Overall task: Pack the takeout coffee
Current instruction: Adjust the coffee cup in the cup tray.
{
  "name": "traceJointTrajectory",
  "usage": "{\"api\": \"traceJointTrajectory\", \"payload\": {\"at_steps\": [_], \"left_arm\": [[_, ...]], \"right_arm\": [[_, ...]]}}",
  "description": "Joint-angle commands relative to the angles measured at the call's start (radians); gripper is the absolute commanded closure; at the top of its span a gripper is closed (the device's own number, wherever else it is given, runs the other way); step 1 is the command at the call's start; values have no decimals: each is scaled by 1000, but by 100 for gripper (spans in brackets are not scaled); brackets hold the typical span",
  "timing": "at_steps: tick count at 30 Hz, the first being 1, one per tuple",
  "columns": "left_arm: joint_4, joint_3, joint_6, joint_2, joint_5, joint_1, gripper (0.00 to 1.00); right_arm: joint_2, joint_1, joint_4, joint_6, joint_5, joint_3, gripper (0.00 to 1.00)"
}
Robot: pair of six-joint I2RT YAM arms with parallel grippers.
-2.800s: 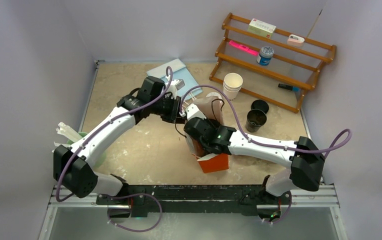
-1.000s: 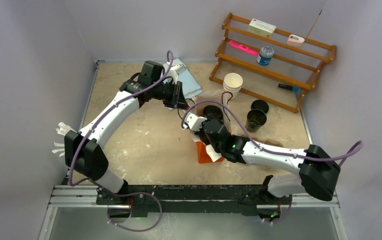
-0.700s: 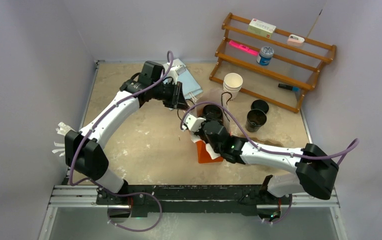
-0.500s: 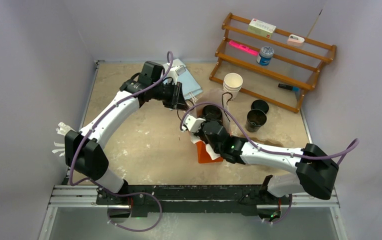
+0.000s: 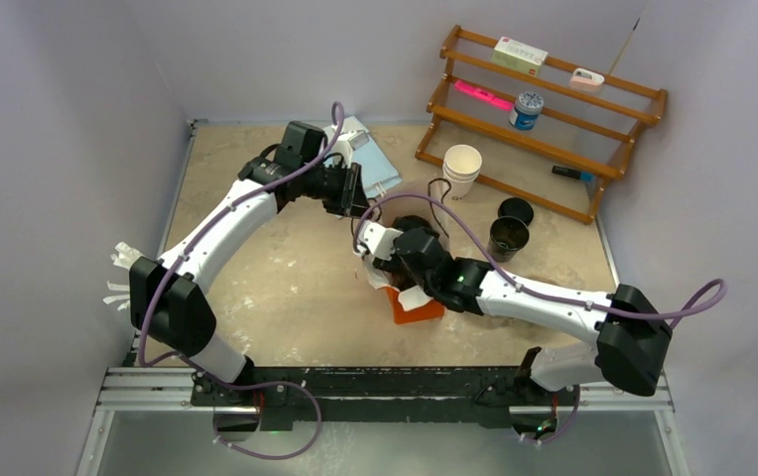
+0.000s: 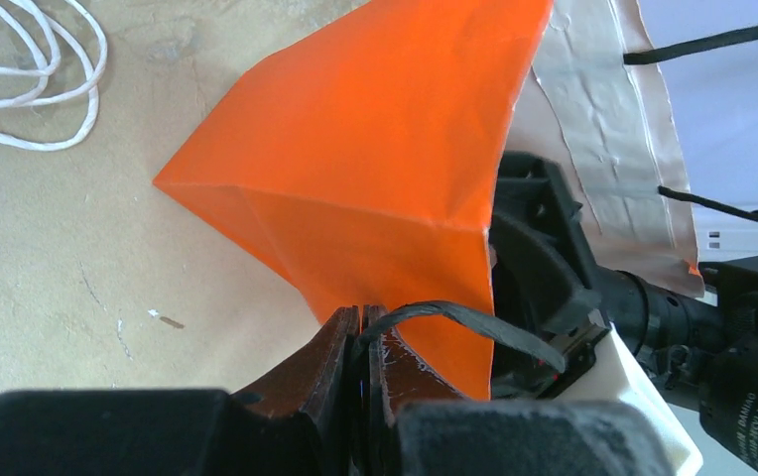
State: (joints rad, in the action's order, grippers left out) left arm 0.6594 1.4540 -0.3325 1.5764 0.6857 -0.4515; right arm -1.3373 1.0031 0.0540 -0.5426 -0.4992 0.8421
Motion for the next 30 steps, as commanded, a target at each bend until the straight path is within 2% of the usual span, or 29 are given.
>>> {"api": "traceJointTrajectory", "payload": {"at_steps": [1,2,3,15,18,24,25,27,30], "left_arm": [[-9,46,-3,3,17,11,93],[-10,46,-3,4,18,11,93],[-8,46,-2,4,18,11,93],[-25,18,-13,-17,19,11,93],[-26,10,-17,-25,15,12,94],[-34,-3,-28,-38,9,11,94],[-35,-4,-29,-39,9,11,94],[-35,-6,-30,-40,12,11,94],[-36,-6,-31,-42,17,12,94]], "right_arm": [[22,5,-120,76,84,80,21],[30,4,-128,91,98,93,5],[36,1,-139,109,109,107,2],[25,-70,-307,328,186,261,3],[13,-72,-362,383,202,284,17],[33,-72,-374,500,167,277,64],[31,-73,-388,520,159,284,70],[27,-72,-432,559,179,310,75],[20,-73,-529,612,253,366,91]]}}
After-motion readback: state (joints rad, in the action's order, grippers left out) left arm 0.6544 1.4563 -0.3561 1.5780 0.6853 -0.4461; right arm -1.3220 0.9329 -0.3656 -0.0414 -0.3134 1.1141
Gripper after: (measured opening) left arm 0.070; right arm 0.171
